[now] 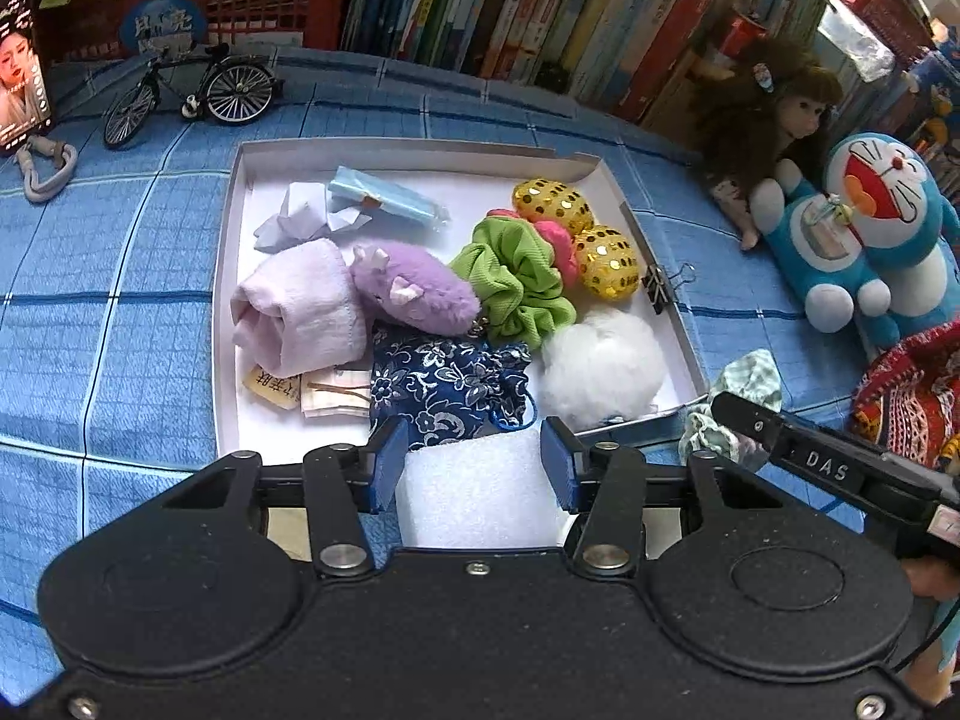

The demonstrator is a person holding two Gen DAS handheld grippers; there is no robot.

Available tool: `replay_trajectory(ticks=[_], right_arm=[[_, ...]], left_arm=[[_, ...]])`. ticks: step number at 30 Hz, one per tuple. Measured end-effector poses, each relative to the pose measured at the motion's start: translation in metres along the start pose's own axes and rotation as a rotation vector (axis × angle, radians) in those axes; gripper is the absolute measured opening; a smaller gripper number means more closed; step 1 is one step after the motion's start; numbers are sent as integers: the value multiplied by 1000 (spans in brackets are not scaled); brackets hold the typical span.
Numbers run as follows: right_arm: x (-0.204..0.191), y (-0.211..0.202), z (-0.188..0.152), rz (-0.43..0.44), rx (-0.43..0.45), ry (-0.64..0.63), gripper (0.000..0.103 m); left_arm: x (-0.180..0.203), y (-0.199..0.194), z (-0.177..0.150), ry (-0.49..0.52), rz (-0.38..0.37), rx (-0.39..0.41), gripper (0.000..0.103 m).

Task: Organize soft objects
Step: 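Move left tool to white foam block while right tool approaches green checked pouch, then close left tool on foam block while right tool grasps green checked pouch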

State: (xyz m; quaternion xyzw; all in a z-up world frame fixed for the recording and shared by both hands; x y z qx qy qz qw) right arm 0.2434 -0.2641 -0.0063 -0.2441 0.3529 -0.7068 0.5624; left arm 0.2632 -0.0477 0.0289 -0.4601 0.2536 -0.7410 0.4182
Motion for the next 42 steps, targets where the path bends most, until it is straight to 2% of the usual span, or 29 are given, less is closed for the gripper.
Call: replay_trajectory(ticks=[10,11,12,13,14,17,21,24,26,28,30,34,36,37,38,40,42], right_arm=[[-14,-26,12,12,62,-26,46],[-15,-28,13,15,65,-25,46],[-18,-29,14,17,68,-24,46],[-19,-30,15,22,72,-22,46],[-21,-31,16,25,75,-22,46],[-27,-34,18,28,84,-29,46],[-33,-35,17,27,89,-45,46],[-34,-33,13,27,80,-51,47],[-34,-32,11,30,74,-51,47],[-32,-32,9,36,75,-48,47],[-29,-34,7,43,83,-46,47],[-18,-34,3,56,82,-31,48],[-15,-32,0,60,76,-24,48],[-13,-30,-1,58,74,-21,48],[-12,-29,-2,55,73,-20,48],[-9,-27,-4,57,73,-16,48],[-8,-26,-5,62,72,-14,48]], left_arm=[[7,-20,5,32,-23,51,44],[8,-23,7,32,-32,59,39],[9,-26,9,33,-39,70,13],[9,-28,11,31,-43,76,10],[9,-32,13,32,-42,90,13],[9,-34,14,63,-26,101,13],[8,-27,5,57,-66,58,16],[4,-20,-4,65,-44,28,30],[2,-18,-8,65,-33,21,33],[2,-22,-12,61,-54,31,34],[4,-31,-18,83,-82,58,39],[17,-56,-41,223,-75,154,44],[22,-64,-57,281,-55,213,37],[23,-67,-64,297,-50,232,30],[26,-70,-73,304,-54,250,16],[31,-76,-88,333,-63,299,17],[39,-82,-104,418,-47,366,17]])
Point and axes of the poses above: each gripper's, at about its wrist camera, not at the fingertips, and y roughly the way its jaws point, x to its right, z to its top, the point moved 10 cm from there along y, roughly the way its jaws point, and after that the axes turned 15 degrees about -z, right-handed, at the moved point
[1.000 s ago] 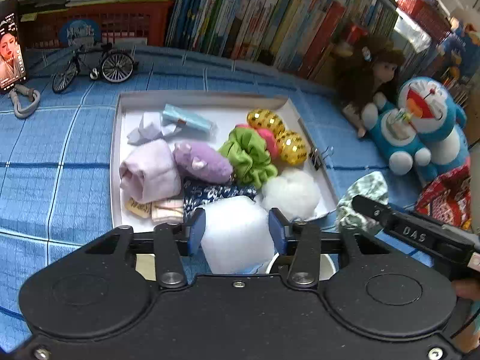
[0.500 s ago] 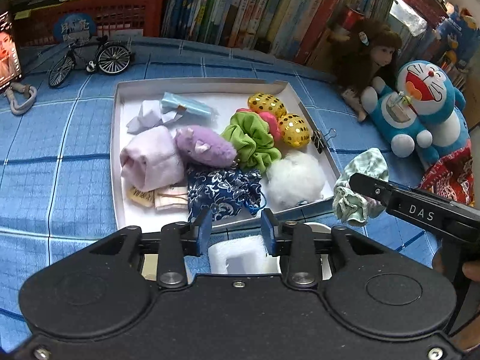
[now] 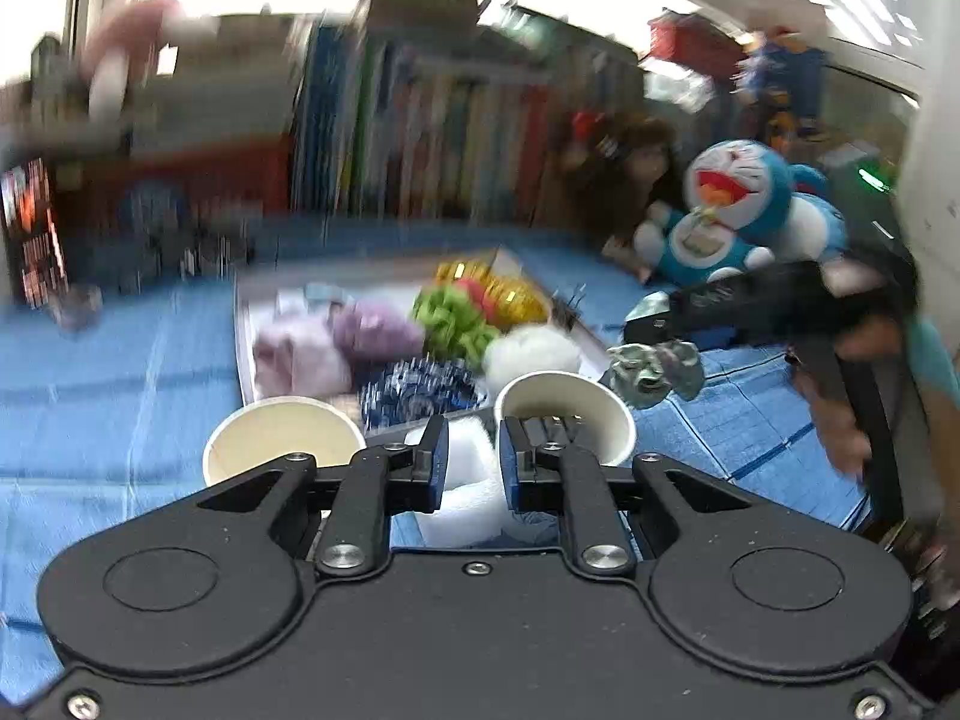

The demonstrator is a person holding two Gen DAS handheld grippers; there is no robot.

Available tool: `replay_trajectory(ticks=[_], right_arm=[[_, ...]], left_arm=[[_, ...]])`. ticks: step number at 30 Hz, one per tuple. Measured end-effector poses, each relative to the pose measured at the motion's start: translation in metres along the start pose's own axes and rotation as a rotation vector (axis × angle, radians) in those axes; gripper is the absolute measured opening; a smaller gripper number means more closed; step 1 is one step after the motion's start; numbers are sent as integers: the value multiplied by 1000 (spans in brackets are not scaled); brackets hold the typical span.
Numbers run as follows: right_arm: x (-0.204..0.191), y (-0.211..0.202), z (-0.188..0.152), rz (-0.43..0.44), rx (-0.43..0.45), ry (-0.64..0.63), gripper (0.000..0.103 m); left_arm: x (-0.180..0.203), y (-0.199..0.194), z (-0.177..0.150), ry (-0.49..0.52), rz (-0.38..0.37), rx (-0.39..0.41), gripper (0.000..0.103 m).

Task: Organize soft objects
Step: 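Close left tool on foam block while right tool grasps green checked pouch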

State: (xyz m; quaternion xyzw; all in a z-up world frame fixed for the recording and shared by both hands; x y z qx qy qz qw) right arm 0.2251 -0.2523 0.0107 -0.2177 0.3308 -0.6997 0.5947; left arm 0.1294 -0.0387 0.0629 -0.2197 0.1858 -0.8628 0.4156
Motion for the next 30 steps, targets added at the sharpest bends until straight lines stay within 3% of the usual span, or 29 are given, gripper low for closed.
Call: replay_trajectory(ticks=[3,7,14,18,24,30], right_arm=[[1,1,-3,-3,1,-7,49],[4,3,-6,-7,-5,-7,50],[8,4,-10,-23,-2,-26,51],[9,7,-10,-17,-7,-23,51],[9,10,-13,-14,-13,-19,53],[8,12,-14,-5,-16,-7,52]], left_arm=[[20,-1,-24,126,16,32,21],[18,21,-48,201,65,-20,21],[16,44,-48,302,108,26,24],[10,60,-52,281,97,-19,34],[16,53,-65,319,123,-34,38],[26,39,-99,248,75,-78,40]])
Point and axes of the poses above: each gripper's, at about its wrist camera, not at the fingertips, and y roughly the way its jaws point, x to its right, z to its top, the point moved 10 cm from there along y, roughly the way its jaws point, and after that the axes turned 15 degrees about -z, right-handed, at the moved point
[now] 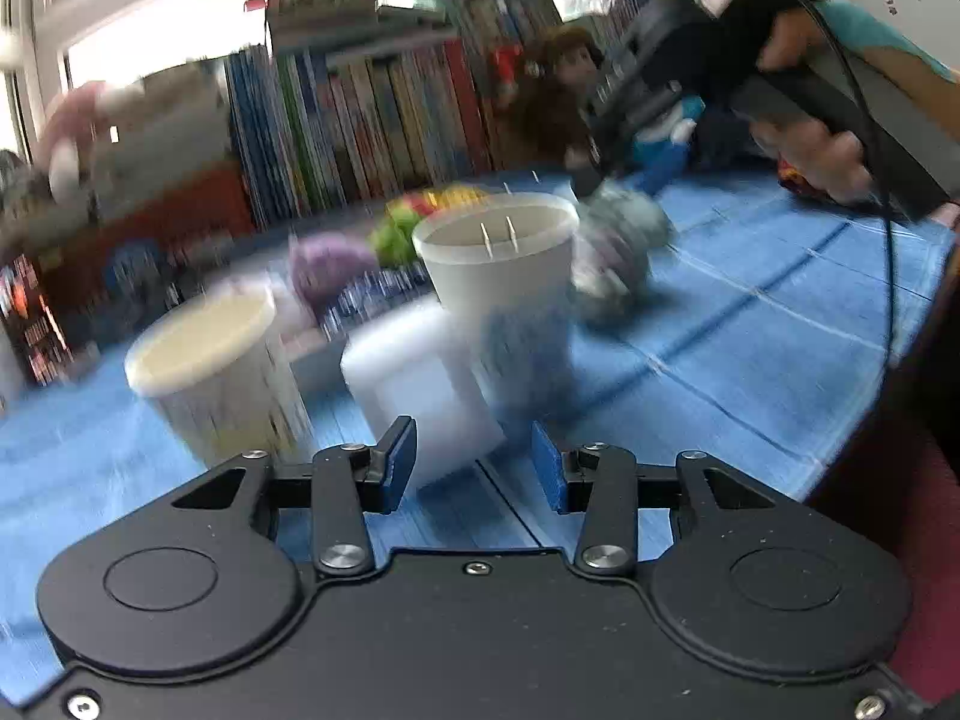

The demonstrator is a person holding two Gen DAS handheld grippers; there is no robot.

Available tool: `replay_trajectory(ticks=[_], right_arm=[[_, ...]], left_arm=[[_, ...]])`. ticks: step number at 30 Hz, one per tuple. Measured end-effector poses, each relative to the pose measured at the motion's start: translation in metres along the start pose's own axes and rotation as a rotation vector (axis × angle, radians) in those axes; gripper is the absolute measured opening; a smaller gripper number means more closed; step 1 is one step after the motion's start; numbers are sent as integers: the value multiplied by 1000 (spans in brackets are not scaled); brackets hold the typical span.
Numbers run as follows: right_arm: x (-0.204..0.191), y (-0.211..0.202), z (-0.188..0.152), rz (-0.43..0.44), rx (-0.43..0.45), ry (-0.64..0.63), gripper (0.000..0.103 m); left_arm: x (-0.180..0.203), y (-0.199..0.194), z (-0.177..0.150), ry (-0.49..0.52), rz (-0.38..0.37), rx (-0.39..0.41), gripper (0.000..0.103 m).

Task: Organize soft objects
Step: 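Close left tool on foam block while right tool grasps green checked pouch, then carry foam block with left tool while right tool carries checked pouch to tray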

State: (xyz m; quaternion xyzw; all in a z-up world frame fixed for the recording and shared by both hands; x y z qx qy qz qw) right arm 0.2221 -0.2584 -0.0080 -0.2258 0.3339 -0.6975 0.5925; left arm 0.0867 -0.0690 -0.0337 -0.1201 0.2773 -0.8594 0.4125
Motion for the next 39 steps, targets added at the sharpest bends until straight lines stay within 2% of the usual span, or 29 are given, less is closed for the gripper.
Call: replay_trajectory(ticks=[3,5,8,9,10,11,12,16,17,20,22,23,24,25,28,34,39], right_arm=[[-1,-1,-1,1,3,-8,52],[-3,1,-4,3,-1,-23,52],[-6,5,-9,-3,-19,-40,58],[-6,7,-10,-10,-22,-41,63],[-7,8,-10,-14,-23,-40,64],[-7,9,-10,-19,-26,-36,65],[-6,11,-10,-25,-30,-30,68],[-7,20,-14,-4,-65,3,73],[-8,21,-15,15,-78,19,73],[-13,26,-19,70,-121,56,73],[-17,30,-23,79,-139,57,72],[-19,32,-26,86,-150,58,68],[-21,32,-28,98,-158,62,55],[-22,33,-29,111,-167,76,48],[-22,28,-27,116,-159,101,38],[-10,9,-14,95,-100,125,35],[3,-15,6,77,-13,133,35]], left_arm=[[2,-6,-14,-54,-9,-4,40],[3,-14,-17,-70,15,31,42],[4,-29,-11,-68,89,134,58],[4,-32,-8,-56,111,164,67],[2,-32,-5,-39,140,191,73],[0,-31,-1,-26,175,202,83],[-3,-28,2,-24,193,204,85],[-15,-7,2,-101,157,182,84],[-17,0,0,-128,136,173,80],[-22,14,-2,-177,97,144,67],[-23,18,-4,-201,78,134,46],[-24,20,-5,-217,67,124,43],[-24,19,-5,-228,66,123,43],[-24,19,-5,-228,62,123,43],[-20,16,-1,-197,59,126,42],[-11,-12,7,-161,41,158,42],[-16,-59,29,-171,19,239,42]])
Point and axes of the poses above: each gripper's, at about its wrist camera, not at the fingertips, and y roughly the way its jaws point, x to its right, z to its top, the point moved 10 cm from there along y, roughly the way its jaws point, and after that the axes turned 15 degrees about -z, right-handed, at the moved point
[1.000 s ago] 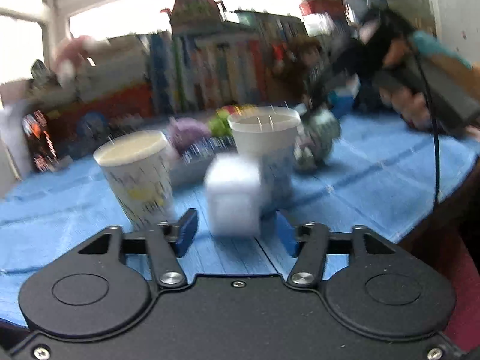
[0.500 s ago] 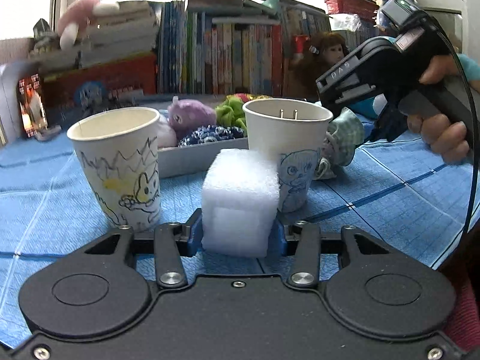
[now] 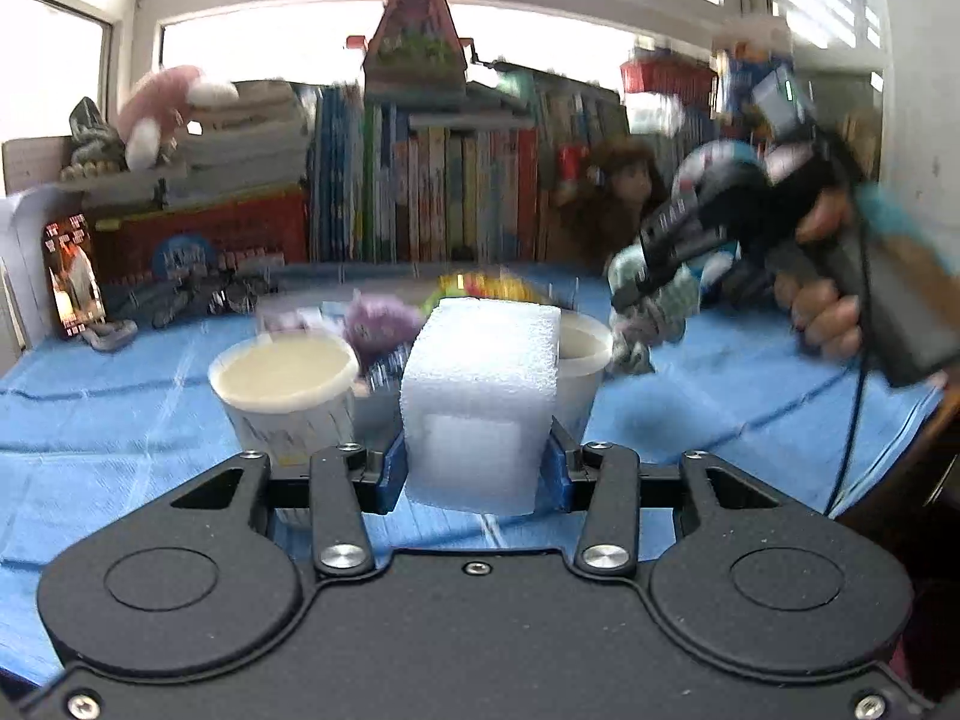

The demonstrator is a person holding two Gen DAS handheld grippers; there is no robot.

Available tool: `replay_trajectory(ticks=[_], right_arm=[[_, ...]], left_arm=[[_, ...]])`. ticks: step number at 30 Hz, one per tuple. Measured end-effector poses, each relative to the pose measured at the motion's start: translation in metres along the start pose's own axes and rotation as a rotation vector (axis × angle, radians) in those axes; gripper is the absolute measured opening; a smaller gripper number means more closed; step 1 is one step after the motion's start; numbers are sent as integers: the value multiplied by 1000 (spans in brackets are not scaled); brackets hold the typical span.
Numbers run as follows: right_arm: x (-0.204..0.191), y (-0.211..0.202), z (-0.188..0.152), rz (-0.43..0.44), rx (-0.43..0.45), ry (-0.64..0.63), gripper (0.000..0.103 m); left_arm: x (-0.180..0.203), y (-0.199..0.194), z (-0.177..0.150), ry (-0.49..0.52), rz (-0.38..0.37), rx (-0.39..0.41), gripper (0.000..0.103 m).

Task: Organize soft objects
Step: 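Carry foam block with left tool while right tool carries checked pouch to tray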

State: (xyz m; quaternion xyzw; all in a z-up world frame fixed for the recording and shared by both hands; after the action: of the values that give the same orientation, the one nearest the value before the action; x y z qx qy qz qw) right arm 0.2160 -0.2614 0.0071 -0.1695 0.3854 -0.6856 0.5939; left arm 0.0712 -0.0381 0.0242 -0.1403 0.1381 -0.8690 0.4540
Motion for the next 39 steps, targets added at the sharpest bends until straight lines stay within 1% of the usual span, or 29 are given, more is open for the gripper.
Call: replay_trajectory(ticks=[2,5,7,9,12,14,17,21,23,27,28,35,39], right_arm=[[0,-9,10,3,33,5,35],[-5,-21,23,28,84,18,36],[-11,-28,32,46,122,23,36],[-19,-32,39,59,155,18,36],[-34,-34,48,95,196,7,36],[-43,-35,52,113,213,-10,36],[-61,-30,60,135,216,-33,36],[-88,-15,71,168,192,-67,36],[-103,-5,78,180,177,-86,36],[-129,21,89,178,148,-122,37],[-135,31,90,179,129,-128,37],[-162,83,85,197,38,-157,38],[-168,107,79,193,-12,-157,38]], left_arm=[[-5,-14,22,-1,-7,36,42],[-20,-24,57,-18,-10,56,42],[-34,-24,77,-46,-9,64,42],[-49,-21,96,-59,8,70,42],[-72,-7,118,-76,39,55,42],[-91,12,128,-103,40,16,42],[-112,40,139,-145,35,-47,42],[-136,80,144,-201,33,-136,42],[-147,100,141,-234,27,-180,42],[-169,135,130,-274,40,-259,42],[-175,144,126,-285,41,-279,42],[-206,185,97,-345,37,-361,43],[-220,199,86,-377,38,-383,43]])
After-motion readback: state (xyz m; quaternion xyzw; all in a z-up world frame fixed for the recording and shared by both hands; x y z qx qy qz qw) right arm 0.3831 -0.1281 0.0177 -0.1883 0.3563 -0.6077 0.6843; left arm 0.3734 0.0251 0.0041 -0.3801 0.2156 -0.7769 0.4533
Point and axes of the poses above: each gripper's, at about its wrist camera, not at the fingertips, and y roughly the way its jaws point, x to its right, z to its top, the point moved 10 cm from there along y, roughly the way its jaws point, and after that the axes turned 15 degrees about -z, right-handed, at the moved point
